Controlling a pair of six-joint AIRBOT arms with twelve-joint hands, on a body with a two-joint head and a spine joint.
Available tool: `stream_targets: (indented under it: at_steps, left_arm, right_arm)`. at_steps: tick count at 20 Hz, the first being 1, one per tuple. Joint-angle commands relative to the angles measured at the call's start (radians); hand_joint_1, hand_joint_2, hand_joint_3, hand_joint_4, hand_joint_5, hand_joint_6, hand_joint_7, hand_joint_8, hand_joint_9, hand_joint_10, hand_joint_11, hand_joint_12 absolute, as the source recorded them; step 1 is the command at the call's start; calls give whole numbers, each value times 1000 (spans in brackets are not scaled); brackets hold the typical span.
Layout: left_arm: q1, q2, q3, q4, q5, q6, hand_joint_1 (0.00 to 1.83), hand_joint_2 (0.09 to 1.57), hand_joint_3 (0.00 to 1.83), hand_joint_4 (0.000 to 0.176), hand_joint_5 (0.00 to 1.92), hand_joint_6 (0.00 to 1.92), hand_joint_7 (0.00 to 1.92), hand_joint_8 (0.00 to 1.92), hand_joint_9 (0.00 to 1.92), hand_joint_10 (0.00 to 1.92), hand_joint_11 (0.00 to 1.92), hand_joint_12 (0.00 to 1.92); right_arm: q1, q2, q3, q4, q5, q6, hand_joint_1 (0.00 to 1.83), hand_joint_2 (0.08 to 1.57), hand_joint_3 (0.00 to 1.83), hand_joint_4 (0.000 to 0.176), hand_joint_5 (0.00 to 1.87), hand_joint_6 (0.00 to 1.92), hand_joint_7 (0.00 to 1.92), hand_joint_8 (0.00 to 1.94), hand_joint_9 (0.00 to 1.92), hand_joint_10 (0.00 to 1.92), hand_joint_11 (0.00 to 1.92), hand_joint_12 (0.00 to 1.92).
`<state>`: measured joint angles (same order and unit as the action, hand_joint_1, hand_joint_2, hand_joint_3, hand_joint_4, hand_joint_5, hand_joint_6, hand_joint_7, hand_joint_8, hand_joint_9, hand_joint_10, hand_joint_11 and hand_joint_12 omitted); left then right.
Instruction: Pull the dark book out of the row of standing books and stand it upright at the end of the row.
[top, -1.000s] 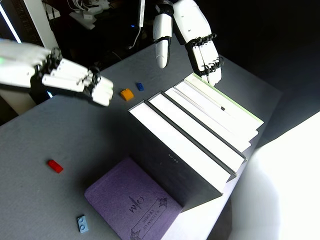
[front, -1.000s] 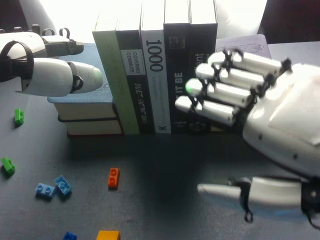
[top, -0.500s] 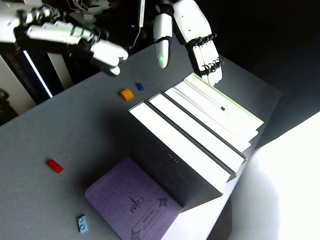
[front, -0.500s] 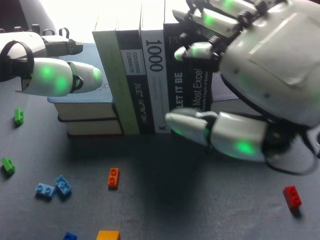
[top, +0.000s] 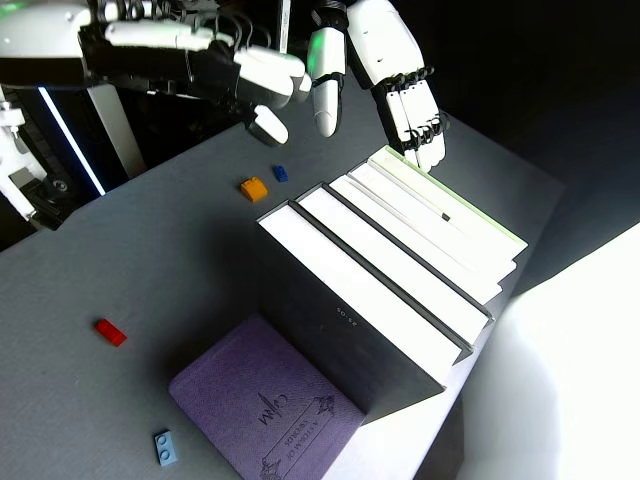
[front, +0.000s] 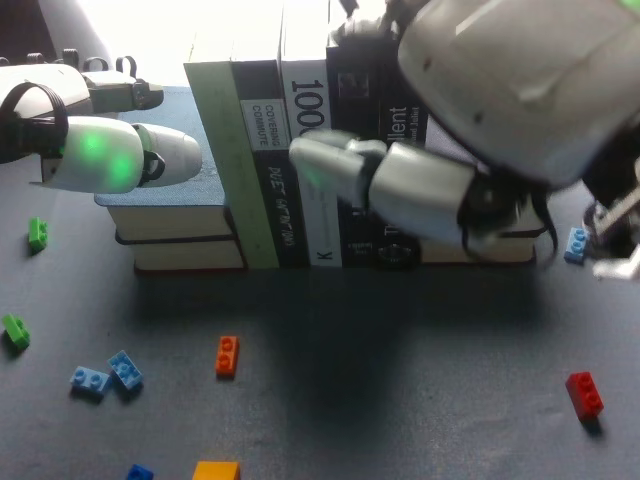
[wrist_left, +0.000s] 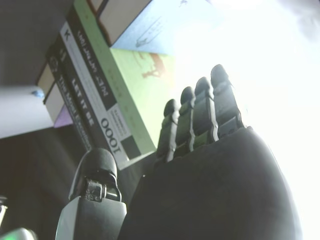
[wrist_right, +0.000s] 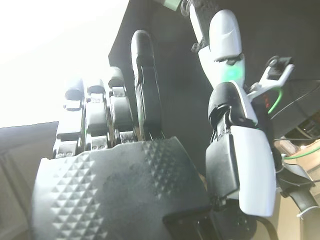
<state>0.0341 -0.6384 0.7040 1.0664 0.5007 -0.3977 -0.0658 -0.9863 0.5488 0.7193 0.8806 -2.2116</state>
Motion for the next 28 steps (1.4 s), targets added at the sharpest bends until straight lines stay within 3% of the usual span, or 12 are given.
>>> stream_targets:
  at_steps: [1,7,9,12,16,18,19,23,25,28]
  left_arm:
    - [-14,7,5,51,-30,-1,0,1309,3,32,71,0,48,1,11,2,0,15]
    - [-13,7,5,51,-30,-1,0,1300,0,40,95,9,81,11,44,14,33,23]
    - [-13,7,5,51,-30,-1,0,1301,0,28,115,13,89,10,52,14,32,33]
    - [-13,7,5,51,-30,-1,0,1295,0,30,99,0,77,1,45,1,0,177]
    - [-13,7,4,51,-30,-1,0,1300,0,37,95,2,76,0,36,1,0,114]
    - [-13,7,4,51,-31,-1,0,1290,0,34,117,7,100,4,63,7,0,320]
    - [-13,7,4,51,-33,-5,0,1284,0,40,113,3,99,1,60,4,0,301]
    - [-13,7,4,51,-39,-6,0,1299,3,37,89,5,79,3,39,3,0,165]
    - [-13,7,3,51,-39,-5,0,1301,2,38,107,8,90,3,56,6,0,243]
    - [-12,8,3,51,-36,4,0,1301,0,36,96,3,73,3,31,2,0,169]
  right_arm:
    - [16,1,11,-67,93,5,0,1174,0,0,734,1,186,4,64,5,0,345]
    - [18,-39,79,-68,80,26,0,1175,0,0,736,2,208,3,87,5,0,390]
    - [22,-50,100,-74,80,35,0,1177,0,0,730,1,201,0,73,0,0,305]
    - [23,-62,124,-75,78,47,0,1177,0,0,736,4,200,2,75,2,0,386]
    - [18,-82,150,-75,71,51,0,1165,0,0,743,3,227,5,98,7,0,439]
    - [13,-95,167,-75,78,61,0,1169,0,0,742,2,250,3,103,4,0,425]
    - [12,-99,172,-75,78,62,0,1173,1,0,737,0,239,0,98,2,0,424]
    - [-13,-111,181,-75,77,66,0,1174,0,0,738,0,244,1,106,2,0,377]
    - [-28,-113,183,-75,78,67,0,1176,0,0,739,7,234,5,100,0,0,351]
    - [-37,-112,183,-75,80,67,0,1174,0,0,735,2,242,1,96,0,0,352]
